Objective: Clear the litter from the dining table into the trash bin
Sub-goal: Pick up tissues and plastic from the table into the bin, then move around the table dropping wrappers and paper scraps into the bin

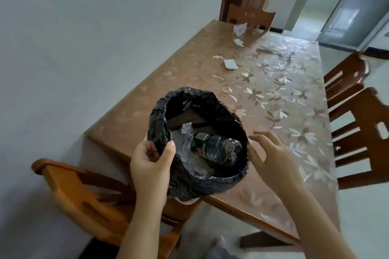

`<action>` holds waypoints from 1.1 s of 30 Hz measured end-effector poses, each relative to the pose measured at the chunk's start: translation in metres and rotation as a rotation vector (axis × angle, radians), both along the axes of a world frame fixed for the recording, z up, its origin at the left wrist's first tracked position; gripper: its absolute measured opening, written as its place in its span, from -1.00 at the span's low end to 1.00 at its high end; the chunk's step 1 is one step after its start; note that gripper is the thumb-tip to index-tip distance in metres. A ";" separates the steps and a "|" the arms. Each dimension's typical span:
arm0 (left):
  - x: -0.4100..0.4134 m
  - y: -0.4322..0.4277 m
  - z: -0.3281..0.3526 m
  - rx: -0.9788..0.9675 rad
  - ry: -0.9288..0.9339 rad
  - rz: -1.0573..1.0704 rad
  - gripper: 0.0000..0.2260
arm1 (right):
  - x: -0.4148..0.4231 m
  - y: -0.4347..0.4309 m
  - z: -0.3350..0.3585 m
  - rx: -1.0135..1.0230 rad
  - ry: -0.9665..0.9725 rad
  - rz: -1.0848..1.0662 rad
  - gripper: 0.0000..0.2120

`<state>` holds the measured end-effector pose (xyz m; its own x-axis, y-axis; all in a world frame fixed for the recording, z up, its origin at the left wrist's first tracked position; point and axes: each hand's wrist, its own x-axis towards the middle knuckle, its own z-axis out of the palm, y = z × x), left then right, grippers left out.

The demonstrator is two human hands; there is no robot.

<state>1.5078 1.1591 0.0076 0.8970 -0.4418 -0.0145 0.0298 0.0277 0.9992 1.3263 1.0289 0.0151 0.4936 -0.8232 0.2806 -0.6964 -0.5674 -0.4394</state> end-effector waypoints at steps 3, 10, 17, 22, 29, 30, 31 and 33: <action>-0.031 -0.006 0.002 0.016 0.024 -0.086 -0.82 | -0.051 0.008 0.000 -0.017 -0.008 -0.143 -0.79; -0.127 -0.030 0.012 0.004 -0.045 -0.298 -0.79 | -0.172 0.021 0.002 -0.074 -0.087 -0.352 -0.77; -0.292 -0.049 0.012 0.069 -0.083 -0.533 -0.71 | -0.354 0.057 -0.002 -0.110 -0.122 -0.594 -0.79; -0.409 -0.067 0.001 0.113 -0.035 -0.733 -0.72 | -0.471 0.089 -0.016 -0.066 -0.120 -0.777 -0.79; -0.527 -0.100 -0.015 0.201 -0.077 -0.957 -0.79 | -0.571 0.110 -0.037 0.000 -0.112 -0.952 -0.78; -0.540 -0.107 -0.016 0.211 -0.079 -0.983 -0.78 | -0.581 0.109 -0.040 0.013 -0.112 -0.974 -0.77; -0.552 -0.116 -0.018 0.220 -0.081 -1.007 -0.78 | -0.591 0.107 -0.043 0.023 -0.111 -0.997 -0.77; -0.577 -0.137 -0.023 0.225 -0.076 -1.042 -0.80 | -0.609 0.095 -0.046 0.033 -0.110 -1.038 -0.77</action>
<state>0.9312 1.0218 -0.0154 0.0808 -0.9852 -0.1508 -0.1303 -0.1605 0.9784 0.7170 1.1237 -0.0307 -0.4873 -0.8365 0.2504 -0.7901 0.3004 -0.5343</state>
